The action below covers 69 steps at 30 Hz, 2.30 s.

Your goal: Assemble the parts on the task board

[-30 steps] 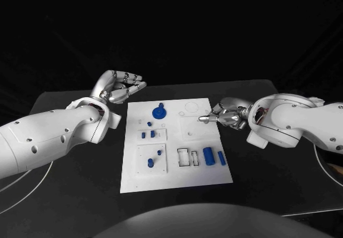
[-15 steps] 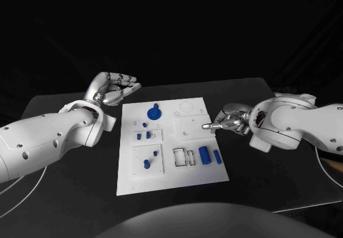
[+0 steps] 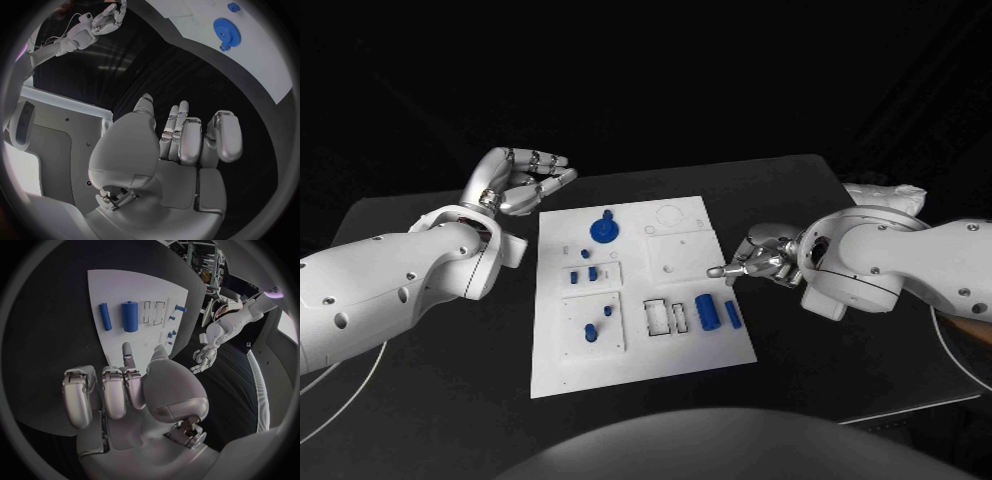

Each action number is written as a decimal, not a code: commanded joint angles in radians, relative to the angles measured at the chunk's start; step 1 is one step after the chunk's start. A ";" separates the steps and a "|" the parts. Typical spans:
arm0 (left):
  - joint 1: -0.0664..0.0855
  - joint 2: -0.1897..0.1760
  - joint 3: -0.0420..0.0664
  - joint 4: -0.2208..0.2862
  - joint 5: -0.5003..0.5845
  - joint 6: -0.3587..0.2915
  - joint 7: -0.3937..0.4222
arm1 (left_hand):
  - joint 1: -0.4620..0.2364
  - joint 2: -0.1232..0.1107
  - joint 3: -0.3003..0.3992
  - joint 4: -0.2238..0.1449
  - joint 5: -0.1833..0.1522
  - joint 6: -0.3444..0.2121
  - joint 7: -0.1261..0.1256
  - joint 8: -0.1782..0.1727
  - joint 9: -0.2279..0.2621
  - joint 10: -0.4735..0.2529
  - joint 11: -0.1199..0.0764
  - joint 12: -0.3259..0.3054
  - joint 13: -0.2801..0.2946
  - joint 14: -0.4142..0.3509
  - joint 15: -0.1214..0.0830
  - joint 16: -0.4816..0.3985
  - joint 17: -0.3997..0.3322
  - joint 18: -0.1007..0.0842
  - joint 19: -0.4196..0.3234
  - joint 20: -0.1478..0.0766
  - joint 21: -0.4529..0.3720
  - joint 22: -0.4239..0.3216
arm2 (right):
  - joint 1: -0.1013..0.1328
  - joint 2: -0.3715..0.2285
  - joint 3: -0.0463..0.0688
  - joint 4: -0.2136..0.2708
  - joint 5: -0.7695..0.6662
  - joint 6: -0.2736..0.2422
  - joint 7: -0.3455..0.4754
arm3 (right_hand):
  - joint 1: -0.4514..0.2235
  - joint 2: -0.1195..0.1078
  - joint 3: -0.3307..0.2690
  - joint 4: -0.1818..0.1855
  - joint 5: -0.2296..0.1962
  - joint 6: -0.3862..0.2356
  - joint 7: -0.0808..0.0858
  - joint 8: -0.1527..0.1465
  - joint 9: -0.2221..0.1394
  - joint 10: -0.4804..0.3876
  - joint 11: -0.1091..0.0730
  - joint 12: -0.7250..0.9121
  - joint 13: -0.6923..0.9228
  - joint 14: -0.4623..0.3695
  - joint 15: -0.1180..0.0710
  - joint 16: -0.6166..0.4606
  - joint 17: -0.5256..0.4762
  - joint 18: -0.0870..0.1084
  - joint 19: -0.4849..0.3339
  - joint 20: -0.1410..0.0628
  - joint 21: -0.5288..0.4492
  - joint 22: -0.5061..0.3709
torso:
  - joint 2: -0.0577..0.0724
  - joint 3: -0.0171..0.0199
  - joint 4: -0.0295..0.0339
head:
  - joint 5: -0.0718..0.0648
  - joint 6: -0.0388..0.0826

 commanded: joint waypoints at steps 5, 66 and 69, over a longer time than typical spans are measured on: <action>0.000 0.003 0.001 -0.002 0.000 0.018 0.006 | 0.003 0.008 -0.001 0.001 0.005 -0.003 0.005 -0.004 -0.001 -0.003 0.001 -0.005 0.001 0.008 -0.001 -0.001 0.000 0.010 0.006 0.002 -0.004 0.177 | -0.022 0.025 0.000 -0.001 0.027 0.039 -0.064 | 0.012 -0.007 0.017 -0.005 0.017 -0.028 0.004 0.003 0.024 0.105 0.004 0.003 0.262 0.106 -0.010 0.004 0.263 -0.014 0.105 -0.007 0.005 0.263 | 0.001 0.0004 0.0002 | -0.002 0.000; 0.000 -0.015 0.000 0.007 0.000 0.030 0.005 | 0.002 0.010 -0.003 0.000 0.006 -0.003 0.005 -0.005 -0.001 -0.001 0.001 -0.004 0.001 0.009 -0.001 0.000 0.002 0.010 0.006 0.002 -0.005 0.177 | -0.103 0.218 0.000 -0.124 -0.022 0.125 -0.133 | 0.035 -0.056 0.189 -0.127 -0.140 -0.170 0.035 0.004 0.103 0.105 0.032 0.003 0.262 0.106 0.015 0.004 0.263 -0.014 0.105 0.014 0.005 0.263 | 0.002 -0.0003 0.0008 | 0.009 0.000; 0.000 -0.016 0.000 0.007 0.000 0.029 0.005 | 0.002 0.010 -0.003 0.000 0.006 -0.003 0.005 -0.005 -0.001 -0.001 0.001 -0.004 0.001 0.009 -0.001 0.000 0.002 0.010 0.006 0.002 -0.005 0.177 | -0.104 0.222 0.000 -0.125 -0.019 0.125 -0.131 | 0.042 -0.058 0.198 -0.138 -0.141 -0.176 0.039 -0.004 0.095 0.105 0.036 0.003 0.262 0.106 0.019 0.004 0.263 -0.014 0.105 0.017 0.005 0.263 | 0.001 -0.0008 0.0013 | 0.007 0.000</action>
